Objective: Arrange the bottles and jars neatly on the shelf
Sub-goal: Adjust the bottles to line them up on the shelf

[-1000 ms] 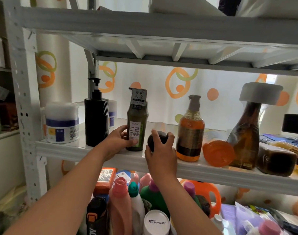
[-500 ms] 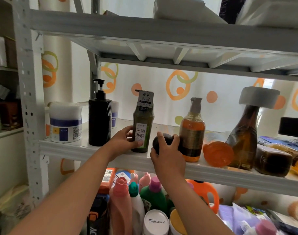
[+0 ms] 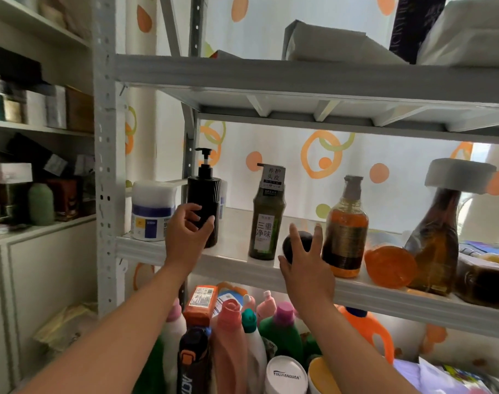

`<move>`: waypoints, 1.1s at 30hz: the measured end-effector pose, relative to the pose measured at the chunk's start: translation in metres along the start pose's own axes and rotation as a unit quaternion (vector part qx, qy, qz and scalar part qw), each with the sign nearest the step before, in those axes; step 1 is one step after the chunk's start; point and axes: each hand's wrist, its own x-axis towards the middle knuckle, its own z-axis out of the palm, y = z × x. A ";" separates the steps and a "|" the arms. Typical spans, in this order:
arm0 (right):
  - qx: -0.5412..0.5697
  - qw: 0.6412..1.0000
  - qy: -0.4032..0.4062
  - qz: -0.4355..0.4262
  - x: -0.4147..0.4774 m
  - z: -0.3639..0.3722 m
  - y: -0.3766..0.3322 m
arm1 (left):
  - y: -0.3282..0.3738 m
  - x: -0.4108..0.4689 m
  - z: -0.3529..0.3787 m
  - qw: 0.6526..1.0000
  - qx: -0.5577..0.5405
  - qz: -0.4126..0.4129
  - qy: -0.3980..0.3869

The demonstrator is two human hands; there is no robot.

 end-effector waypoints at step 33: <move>0.049 0.997 0.034 0.041 -0.008 -0.002 0.001 | -0.017 -0.002 0.028 0.964 0.224 -0.078 -0.121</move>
